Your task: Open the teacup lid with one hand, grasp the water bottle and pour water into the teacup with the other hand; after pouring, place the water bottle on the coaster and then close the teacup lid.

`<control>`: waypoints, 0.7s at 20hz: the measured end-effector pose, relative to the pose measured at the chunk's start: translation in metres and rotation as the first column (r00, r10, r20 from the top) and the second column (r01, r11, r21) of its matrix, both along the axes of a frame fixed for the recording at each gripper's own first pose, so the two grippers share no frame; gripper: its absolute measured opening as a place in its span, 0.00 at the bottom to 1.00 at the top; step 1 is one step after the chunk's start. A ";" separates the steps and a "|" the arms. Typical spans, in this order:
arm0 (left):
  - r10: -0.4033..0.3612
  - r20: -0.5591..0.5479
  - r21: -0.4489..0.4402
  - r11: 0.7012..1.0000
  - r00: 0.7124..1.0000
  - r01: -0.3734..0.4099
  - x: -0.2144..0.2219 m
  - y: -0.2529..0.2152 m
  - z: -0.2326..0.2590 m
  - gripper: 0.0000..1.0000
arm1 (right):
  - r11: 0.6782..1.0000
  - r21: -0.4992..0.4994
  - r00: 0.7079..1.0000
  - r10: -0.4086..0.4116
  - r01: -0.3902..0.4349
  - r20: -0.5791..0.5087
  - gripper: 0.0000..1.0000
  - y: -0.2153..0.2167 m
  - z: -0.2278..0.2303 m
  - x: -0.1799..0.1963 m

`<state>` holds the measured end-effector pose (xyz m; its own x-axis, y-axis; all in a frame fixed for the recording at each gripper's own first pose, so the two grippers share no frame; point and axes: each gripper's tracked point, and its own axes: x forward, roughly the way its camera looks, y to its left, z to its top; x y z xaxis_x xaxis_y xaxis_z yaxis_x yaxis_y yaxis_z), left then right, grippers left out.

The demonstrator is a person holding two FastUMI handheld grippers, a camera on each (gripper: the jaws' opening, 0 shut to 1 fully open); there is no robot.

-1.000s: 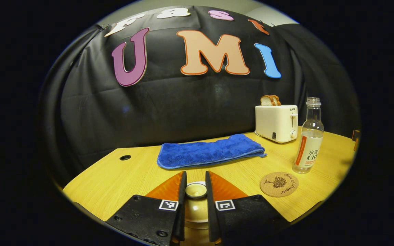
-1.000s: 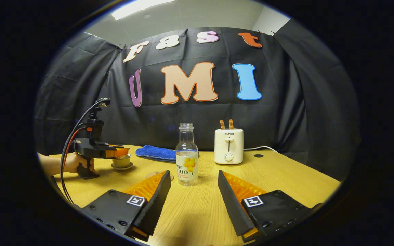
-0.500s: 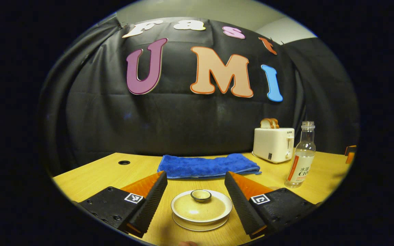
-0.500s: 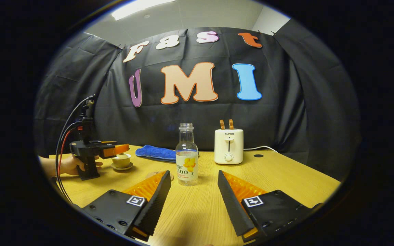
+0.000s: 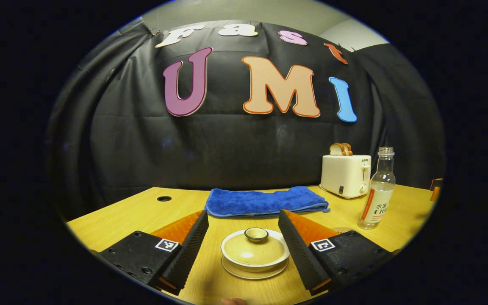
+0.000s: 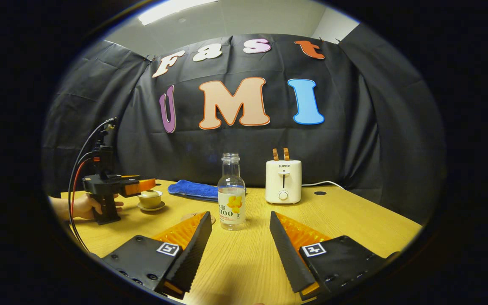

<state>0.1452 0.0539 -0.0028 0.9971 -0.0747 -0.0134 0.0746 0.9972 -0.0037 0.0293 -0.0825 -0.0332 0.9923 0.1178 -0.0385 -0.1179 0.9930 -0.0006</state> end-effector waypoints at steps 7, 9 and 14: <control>0.061 0.007 0.001 0.998 0.998 -0.061 -0.071 -0.007 0.002 0.96 | 1.000 0.000 1.000 -0.027 0.027 0.001 0.93 -0.003 0.001 -0.001; 0.054 0.009 0.002 0.999 0.999 -0.054 -0.091 -0.017 0.003 0.97 | 1.000 0.000 1.000 -0.026 0.026 0.001 0.84 0.005 0.000 -0.004; 0.048 0.016 0.005 0.999 0.999 -0.048 -0.113 -0.030 0.005 0.97 | 0.999 0.000 0.999 -0.042 0.042 0.003 0.92 0.022 0.000 -0.007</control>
<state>0.0318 0.0239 0.0018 0.9996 -0.0267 0.0020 0.0267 0.9996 0.0021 0.0228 -0.0605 -0.0330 0.9965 0.0759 -0.0355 -0.0760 0.9971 -0.0012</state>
